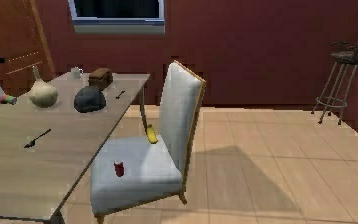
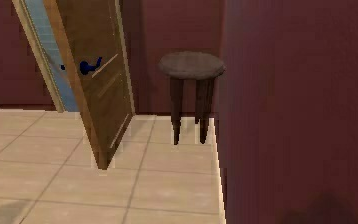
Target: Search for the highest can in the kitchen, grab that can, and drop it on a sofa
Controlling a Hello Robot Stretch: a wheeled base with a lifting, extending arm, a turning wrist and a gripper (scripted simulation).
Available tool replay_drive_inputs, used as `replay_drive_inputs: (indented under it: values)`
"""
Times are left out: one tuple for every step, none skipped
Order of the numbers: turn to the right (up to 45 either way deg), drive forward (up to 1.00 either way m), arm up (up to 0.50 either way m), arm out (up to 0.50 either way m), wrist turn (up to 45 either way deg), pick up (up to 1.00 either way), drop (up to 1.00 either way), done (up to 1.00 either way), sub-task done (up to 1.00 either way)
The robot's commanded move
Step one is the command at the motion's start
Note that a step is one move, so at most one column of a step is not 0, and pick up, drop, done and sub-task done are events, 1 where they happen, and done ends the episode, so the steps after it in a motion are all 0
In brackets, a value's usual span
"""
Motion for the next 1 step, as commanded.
replay_drive_inputs:
  values:
    - [3.0,0.0,0.0,0.0,0.0,0.0,0.0,0.0,0.0]
